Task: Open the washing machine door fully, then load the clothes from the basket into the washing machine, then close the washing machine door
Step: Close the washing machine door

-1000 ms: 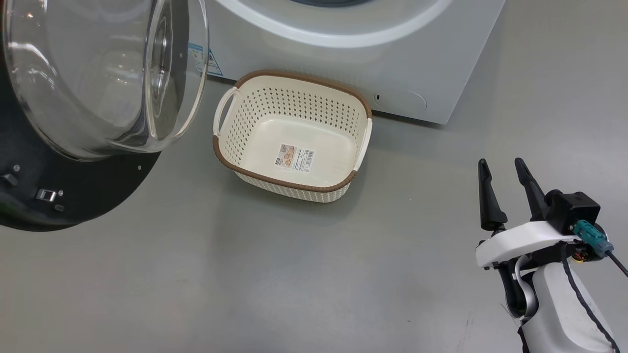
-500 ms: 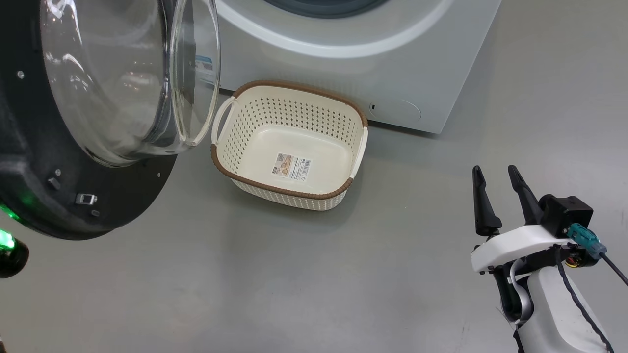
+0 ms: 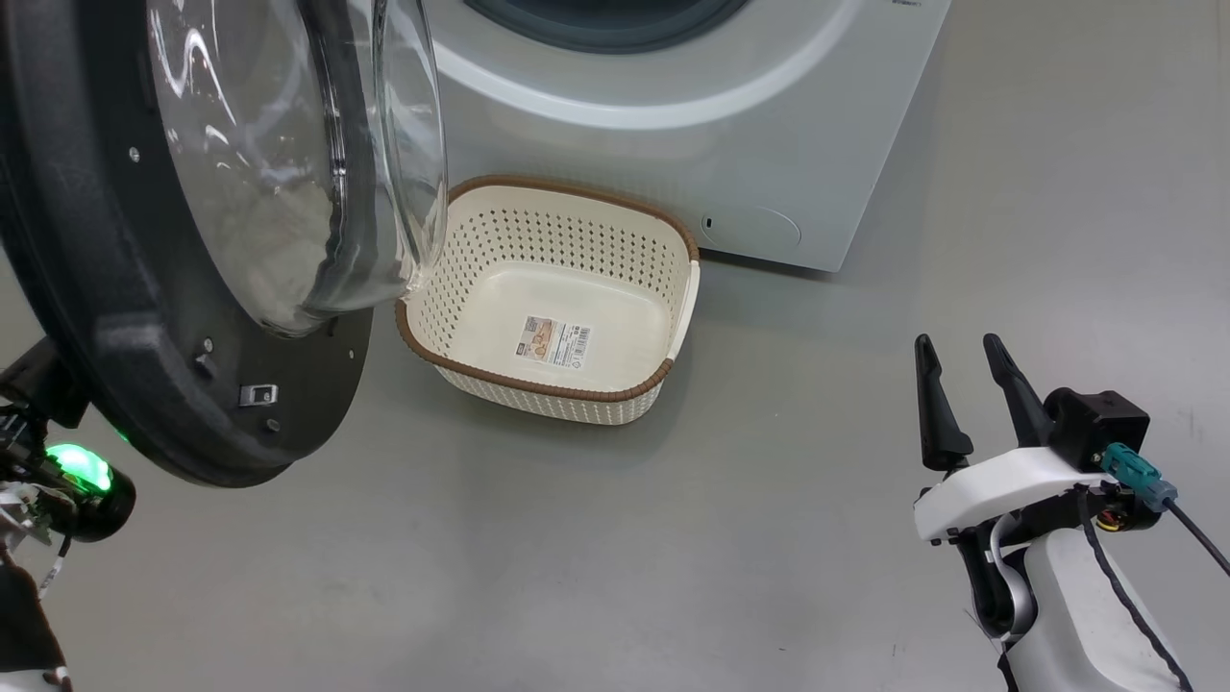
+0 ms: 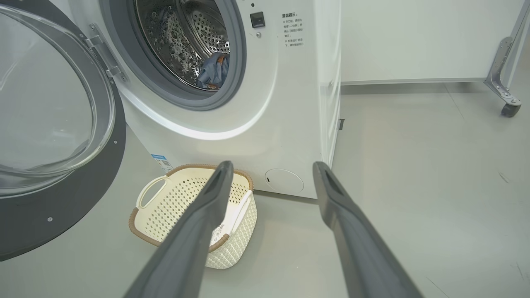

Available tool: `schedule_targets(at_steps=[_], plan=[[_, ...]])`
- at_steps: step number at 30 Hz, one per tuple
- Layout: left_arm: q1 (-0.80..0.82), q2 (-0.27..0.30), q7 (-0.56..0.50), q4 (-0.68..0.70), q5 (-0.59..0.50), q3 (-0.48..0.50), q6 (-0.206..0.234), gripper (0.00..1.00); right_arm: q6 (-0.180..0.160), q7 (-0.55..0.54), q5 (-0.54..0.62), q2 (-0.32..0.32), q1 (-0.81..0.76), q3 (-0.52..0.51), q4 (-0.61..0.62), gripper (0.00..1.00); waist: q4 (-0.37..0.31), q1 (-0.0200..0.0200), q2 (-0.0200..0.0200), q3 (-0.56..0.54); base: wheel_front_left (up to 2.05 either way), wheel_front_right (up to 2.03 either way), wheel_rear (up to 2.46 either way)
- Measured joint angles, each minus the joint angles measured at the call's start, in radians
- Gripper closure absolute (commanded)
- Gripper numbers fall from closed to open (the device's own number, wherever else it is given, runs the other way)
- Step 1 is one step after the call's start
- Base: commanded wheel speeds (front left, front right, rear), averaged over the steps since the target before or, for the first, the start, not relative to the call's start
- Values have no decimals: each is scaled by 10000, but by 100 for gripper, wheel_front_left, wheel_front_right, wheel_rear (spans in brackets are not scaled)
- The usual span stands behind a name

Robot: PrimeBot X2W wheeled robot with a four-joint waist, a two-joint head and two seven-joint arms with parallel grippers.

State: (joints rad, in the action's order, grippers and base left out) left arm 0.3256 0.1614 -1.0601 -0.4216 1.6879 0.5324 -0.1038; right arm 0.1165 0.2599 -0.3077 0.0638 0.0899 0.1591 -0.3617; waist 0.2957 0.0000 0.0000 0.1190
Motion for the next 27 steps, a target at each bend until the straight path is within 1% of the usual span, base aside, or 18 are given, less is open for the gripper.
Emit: schedule_targets(at_steps=[8,12,16,19,27], plan=[[-84,-456,-359,648,121,-282,-12,100,2,0,-63,-17,2,88,-33,0,-169,0,0,0,0,0,0],[-222,-617,-508,970,280,-546,-13,100,2,0,-81,-25,5,121,-56,0,-369,0,0,-20,0,0,0],[-221,-932,-610,1300,282,-836,-25,100,2,0,-90,-25,6,121,-90,0,-597,0,0,-55,0,0,0],[-218,-1137,-639,1521,303,-857,-71,100,4,0,-94,-27,6,121,-121,0,-781,0,0,-87,0,0,0],[-221,-1183,-376,1827,303,-1091,-104,100,4,0,-163,-42,6,138,-121,0,-1235,0,0,-100,0,0,0]])
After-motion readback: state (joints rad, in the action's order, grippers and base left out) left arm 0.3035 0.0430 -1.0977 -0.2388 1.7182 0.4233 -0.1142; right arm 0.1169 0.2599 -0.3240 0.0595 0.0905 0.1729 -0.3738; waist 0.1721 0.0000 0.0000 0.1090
